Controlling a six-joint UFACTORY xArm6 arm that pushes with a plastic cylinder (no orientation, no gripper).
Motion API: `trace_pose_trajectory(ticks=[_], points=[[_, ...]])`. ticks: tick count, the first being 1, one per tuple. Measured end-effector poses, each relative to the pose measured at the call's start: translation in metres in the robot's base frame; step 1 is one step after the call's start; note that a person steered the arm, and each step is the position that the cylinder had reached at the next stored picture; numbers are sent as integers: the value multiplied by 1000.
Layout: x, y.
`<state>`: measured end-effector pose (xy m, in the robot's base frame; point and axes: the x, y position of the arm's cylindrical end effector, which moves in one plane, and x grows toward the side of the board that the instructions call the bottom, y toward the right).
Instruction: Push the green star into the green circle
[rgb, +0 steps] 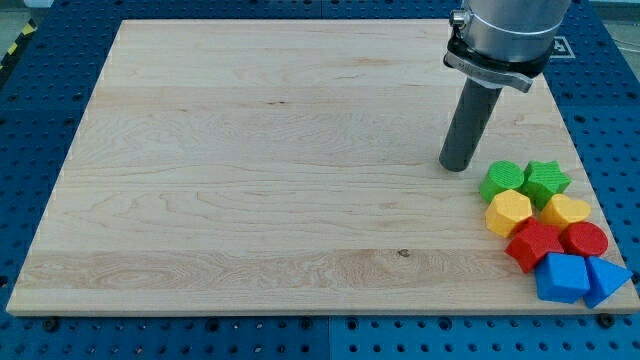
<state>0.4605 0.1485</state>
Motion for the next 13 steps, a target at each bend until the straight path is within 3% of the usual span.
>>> trace_pose_trajectory(ticks=[2,5,7,9,13], points=[[-41,39],[-19,180],[24,173],[25,125],[26,116]])
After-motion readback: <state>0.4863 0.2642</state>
